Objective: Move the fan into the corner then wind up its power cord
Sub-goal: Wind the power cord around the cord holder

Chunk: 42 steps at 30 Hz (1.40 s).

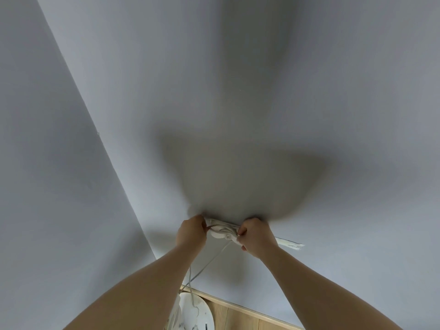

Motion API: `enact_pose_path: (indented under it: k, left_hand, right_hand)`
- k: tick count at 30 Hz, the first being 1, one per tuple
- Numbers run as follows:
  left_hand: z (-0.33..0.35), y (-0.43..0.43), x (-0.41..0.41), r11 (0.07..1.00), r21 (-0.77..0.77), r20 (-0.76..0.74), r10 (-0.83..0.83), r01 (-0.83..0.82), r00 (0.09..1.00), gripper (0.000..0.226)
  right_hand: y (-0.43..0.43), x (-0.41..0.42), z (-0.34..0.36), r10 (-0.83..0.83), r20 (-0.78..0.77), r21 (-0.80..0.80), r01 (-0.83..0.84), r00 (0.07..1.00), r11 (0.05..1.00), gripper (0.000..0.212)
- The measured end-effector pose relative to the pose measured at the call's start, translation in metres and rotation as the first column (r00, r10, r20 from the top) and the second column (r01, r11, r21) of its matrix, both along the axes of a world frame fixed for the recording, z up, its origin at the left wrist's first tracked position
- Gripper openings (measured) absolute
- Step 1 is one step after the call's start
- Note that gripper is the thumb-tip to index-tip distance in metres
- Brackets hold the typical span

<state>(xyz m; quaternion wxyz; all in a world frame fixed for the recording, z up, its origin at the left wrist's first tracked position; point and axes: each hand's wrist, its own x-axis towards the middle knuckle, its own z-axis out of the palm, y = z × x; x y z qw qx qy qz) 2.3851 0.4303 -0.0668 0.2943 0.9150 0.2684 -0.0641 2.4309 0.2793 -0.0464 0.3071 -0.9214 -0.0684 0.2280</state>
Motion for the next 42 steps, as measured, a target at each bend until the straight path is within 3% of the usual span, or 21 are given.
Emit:
enact_pose_path:
  k: [8, 13, 16, 23, 25, 28, 32, 37, 42]
  left_hand:
    - [-0.015, -0.004, 0.006, 0.925, -0.31, -0.149, 0.182, -0.221, 0.972, 0.025]
    - [-0.017, -0.015, 0.005, 0.835, -0.499, -0.153, 0.178, -0.232, 0.972, 0.03]
    - [-0.013, -0.02, 0.007, 0.778, -0.575, -0.224, 0.146, -0.252, 0.964, 0.018]
    - [-0.002, -0.036, 0.003, 0.486, -0.793, -0.303, 0.209, -0.368, 0.93, 0.036]
    - [-0.001, -0.038, 0.003, 0.429, -0.806, -0.33, 0.246, -0.408, 0.911, 0.028]
    - [-0.003, -0.038, 0.005, 0.442, -0.782, -0.336, 0.295, -0.44, 0.894, 0.019]
    - [-0.001, -0.041, 0.009, 0.416, -0.791, -0.329, 0.328, -0.448, 0.885, 0.023]
    - [0.003, -0.041, 0.008, 0.329, -0.837, -0.323, 0.35, -0.438, 0.879, 0.026]
    - [0.015, -0.041, 0.011, 0.283, -0.863, -0.323, 0.327, -0.418, 0.888, 0.019]
  right_hand:
    - [0.004, -0.002, 0.004, 0.003, 0.023, -0.009, -0.003, 1.0, 1.0, 0.009]
    - [0.002, -0.005, 0.002, -0.023, 0.02, 0.033, 0.022, 1.0, 0.999, 0.01]
    - [-0.002, -0.004, 0.003, -0.035, -0.001, 0.066, 0.035, 0.999, 0.997, 0.016]
    - [-0.006, -0.01, -0.003, -0.149, 0.111, 0.104, 0.138, 0.983, 0.985, 0.021]
    - [-0.006, -0.015, -0.004, -0.25, 0.115, 0.173, 0.228, 0.961, 0.958, 0.02]
    - [-0.005, -0.016, -0.005, -0.375, 0.027, 0.236, 0.359, 0.926, 0.903, 0.022]
    - [-0.001, -0.012, -0.007, -0.338, -0.079, 0.181, 0.347, 0.938, 0.92, 0.014]
    - [0.001, -0.011, -0.012, -0.404, -0.106, 0.199, 0.417, 0.909, 0.887, 0.021]
    - [-0.002, -0.015, -0.015, -0.225, -0.334, 0.147, 0.286, 0.915, 0.947, 0.035]
